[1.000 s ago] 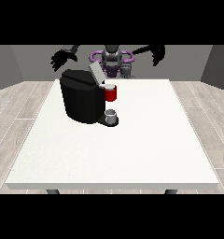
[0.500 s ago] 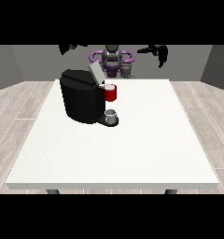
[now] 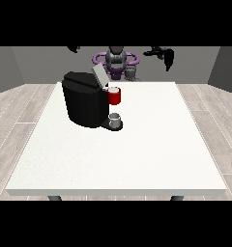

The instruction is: Insert the coffee pod into the coffee machine and close the lid

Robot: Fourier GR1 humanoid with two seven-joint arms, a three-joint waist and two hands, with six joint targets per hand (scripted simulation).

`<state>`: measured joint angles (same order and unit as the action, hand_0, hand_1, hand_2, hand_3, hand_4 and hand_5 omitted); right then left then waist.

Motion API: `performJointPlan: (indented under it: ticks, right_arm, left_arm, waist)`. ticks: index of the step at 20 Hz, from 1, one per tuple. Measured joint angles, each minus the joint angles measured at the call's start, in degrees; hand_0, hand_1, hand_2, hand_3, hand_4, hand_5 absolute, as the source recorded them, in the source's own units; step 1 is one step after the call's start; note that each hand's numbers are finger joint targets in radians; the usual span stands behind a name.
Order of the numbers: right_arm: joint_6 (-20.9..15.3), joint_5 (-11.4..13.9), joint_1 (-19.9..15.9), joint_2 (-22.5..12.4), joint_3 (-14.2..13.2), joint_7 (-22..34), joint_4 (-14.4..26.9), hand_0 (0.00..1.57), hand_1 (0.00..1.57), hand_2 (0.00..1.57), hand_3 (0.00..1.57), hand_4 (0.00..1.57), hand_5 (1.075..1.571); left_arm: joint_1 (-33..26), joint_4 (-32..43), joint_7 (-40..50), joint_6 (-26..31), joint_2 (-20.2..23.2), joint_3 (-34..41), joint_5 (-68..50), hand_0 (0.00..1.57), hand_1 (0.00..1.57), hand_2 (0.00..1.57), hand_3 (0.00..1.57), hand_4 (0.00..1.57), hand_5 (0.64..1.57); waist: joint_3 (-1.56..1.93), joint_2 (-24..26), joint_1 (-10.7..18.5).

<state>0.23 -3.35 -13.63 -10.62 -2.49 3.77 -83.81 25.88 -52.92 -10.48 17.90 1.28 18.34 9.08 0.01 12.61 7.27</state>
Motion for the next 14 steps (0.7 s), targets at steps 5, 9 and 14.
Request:
performJointPlan:
  ticks: [5,9,14]
  right_arm:
    - [0.74,1.35,-1.53,0.74,0.88,-1.76,2.07,0.0,0.0,0.0,0.0,0.0,1.571]
    - [1.8,0.38,-4.49,1.29,0.18,-2.43,3.84,0.0,0.0,0.0,0.0,0.0,1.571]
    - [1.68,-0.13,-9.61,1.41,-1.46,-1.51,7.84,0.0,0.0,0.0,0.0,0.0,1.571]
  left_arm:
    - [-3.82,-6.83,2.41,-0.4,-0.33,-2.84,-3.03,0.0,0.0,0.0,0.0,0.0,1.571]
    - [-5.96,-10.81,2.59,-1.75,-0.16,-3.97,-5.46,0.0,0.0,0.0,0.0,0.0,1.571]
    - [-6.84,-16.01,5.18,-2.76,0.18,-5.91,-6.87,0.0,0.0,0.0,0.0,0.0,1.571]
  waist:
    - [0.01,-2.26,1.08]
    - [0.01,-5.48,0.69]
    - [0.0,-8.83,0.88]
